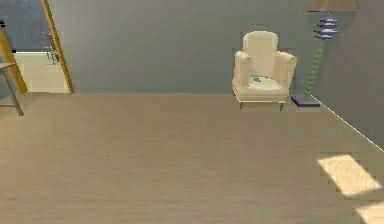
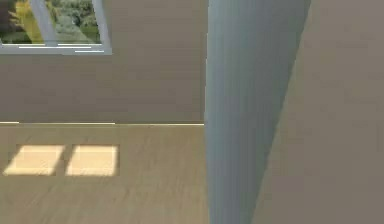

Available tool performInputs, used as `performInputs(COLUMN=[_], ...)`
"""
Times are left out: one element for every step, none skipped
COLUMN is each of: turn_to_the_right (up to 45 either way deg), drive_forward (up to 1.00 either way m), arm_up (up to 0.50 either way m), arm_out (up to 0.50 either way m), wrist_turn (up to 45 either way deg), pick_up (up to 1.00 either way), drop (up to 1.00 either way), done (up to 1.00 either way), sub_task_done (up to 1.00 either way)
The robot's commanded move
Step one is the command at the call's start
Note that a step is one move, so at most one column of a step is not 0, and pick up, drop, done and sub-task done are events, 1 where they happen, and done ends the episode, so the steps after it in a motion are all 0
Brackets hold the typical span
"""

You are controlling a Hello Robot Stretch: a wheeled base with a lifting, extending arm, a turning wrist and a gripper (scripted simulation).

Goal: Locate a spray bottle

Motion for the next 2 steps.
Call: performInputs(turn_to_the_right=[-45.0, -27.0], drive_forward=[0.0, 0.0], arm_up=[0.0, 0.0], arm_out=[0.0, 0.0], wrist_turn=[0.0, 0.0], pick_up=[0.0, 0.0], drop=[0.0, 0.0], done=[0.0, 0.0], sub_task_done=[0.0, 0.0])
